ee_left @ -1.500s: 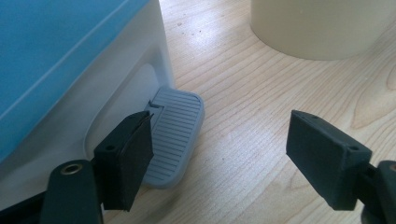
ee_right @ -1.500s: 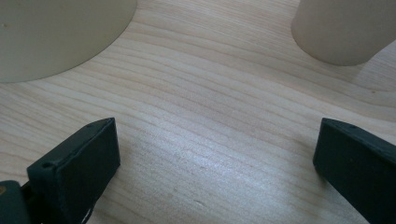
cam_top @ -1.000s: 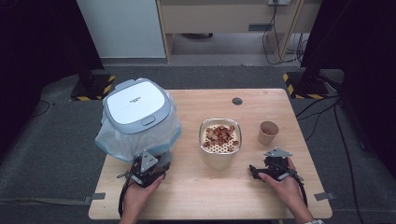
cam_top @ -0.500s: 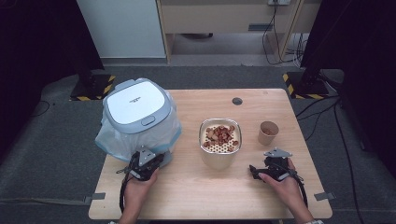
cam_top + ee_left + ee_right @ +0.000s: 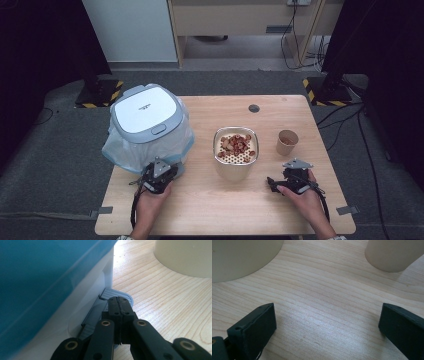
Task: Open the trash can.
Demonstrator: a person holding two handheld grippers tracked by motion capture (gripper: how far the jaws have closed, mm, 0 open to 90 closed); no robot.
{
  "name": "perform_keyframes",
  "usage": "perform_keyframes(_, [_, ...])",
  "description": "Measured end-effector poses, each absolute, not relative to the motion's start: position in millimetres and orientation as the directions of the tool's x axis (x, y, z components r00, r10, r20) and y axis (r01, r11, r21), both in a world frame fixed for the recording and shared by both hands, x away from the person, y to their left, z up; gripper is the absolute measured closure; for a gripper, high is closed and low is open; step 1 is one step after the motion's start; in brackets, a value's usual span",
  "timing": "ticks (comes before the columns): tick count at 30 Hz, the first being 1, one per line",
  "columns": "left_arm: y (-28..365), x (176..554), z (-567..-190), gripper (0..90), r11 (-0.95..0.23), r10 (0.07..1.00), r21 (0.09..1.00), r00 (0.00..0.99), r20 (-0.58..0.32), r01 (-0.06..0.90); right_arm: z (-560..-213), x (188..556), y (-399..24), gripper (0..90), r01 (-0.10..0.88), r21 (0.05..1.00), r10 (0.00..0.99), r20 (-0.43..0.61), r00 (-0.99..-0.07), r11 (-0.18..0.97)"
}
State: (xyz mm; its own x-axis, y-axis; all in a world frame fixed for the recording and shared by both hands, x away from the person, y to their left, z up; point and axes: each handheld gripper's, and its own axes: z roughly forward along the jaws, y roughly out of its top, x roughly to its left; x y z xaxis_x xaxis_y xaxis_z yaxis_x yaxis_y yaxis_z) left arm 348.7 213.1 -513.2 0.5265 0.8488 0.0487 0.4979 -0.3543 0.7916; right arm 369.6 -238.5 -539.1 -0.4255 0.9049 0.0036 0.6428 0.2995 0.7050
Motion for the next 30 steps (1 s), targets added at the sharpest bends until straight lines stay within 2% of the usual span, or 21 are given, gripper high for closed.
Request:
perform_keyframes(4, [213.3,348.9,-514.1,89.7,-0.351,0.851,0.790,0.522,0.047,0.502,-539.1,369.4,-238.8,1.8,0.641,0.706,0.904,0.000,-0.427,0.302])
perform_keyframes(7, [211.7,348.6,-514.6,89.7,-0.376,0.850,0.785,0.520,0.081,0.493,-539.1,369.2,-238.8,1.8,0.640,0.706,0.904,0.001,-0.427,0.302])
perform_keyframes(30, [208.7,351.9,-522.8,89.7,-0.391,0.852,0.761,0.517,0.086,0.518,-539.1,369.2,-238.9,1.8,0.640,0.706,0.904,0.000,-0.427,0.302])
